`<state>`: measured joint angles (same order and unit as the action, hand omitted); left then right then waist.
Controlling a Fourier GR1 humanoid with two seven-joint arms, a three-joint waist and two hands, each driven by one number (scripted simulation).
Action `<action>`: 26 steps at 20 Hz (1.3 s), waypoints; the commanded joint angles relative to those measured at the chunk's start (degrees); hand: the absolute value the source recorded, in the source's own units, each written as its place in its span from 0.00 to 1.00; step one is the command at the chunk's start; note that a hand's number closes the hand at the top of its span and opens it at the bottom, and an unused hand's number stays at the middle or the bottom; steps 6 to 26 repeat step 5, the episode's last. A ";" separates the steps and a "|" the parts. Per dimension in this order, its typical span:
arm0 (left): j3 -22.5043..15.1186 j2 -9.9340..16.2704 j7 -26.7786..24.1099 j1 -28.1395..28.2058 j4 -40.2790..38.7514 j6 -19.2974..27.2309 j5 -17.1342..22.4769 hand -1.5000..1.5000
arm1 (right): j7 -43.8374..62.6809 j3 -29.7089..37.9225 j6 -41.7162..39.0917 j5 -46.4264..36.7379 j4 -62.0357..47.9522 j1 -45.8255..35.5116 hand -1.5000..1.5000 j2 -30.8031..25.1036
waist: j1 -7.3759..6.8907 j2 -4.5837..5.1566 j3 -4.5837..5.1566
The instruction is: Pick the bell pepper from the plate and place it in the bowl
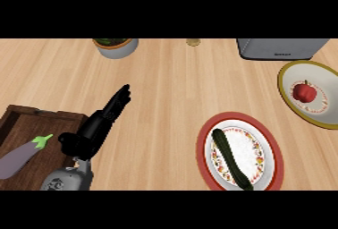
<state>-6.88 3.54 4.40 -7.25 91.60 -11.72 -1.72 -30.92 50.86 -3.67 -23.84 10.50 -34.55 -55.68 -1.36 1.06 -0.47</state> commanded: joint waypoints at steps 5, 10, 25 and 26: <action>-0.17 -0.26 -1.58 2.07 -0.12 0.20 -0.33 0.50 | -3.17 2.95 -10.69 3.17 -2.12 6.57 0.00 -5.94 | -0.27 -0.03 -0.12; -0.17 -0.26 -1.58 2.07 -0.12 0.20 -0.33 0.50 | -3.17 2.95 -10.69 3.17 -2.12 6.57 0.00 -5.94 | -0.27 -0.03 -0.12; -0.17 -0.26 -1.58 2.07 -0.12 0.20 -0.33 0.50 | -3.17 2.95 -10.69 3.17 -2.12 6.57 0.00 -5.94 | -0.27 -0.03 -0.12; -0.17 -0.26 -1.58 2.07 -0.12 0.20 -0.33 0.50 | -3.17 2.95 -10.69 3.17 -2.12 6.57 0.00 -5.94 | -0.27 -0.03 -0.12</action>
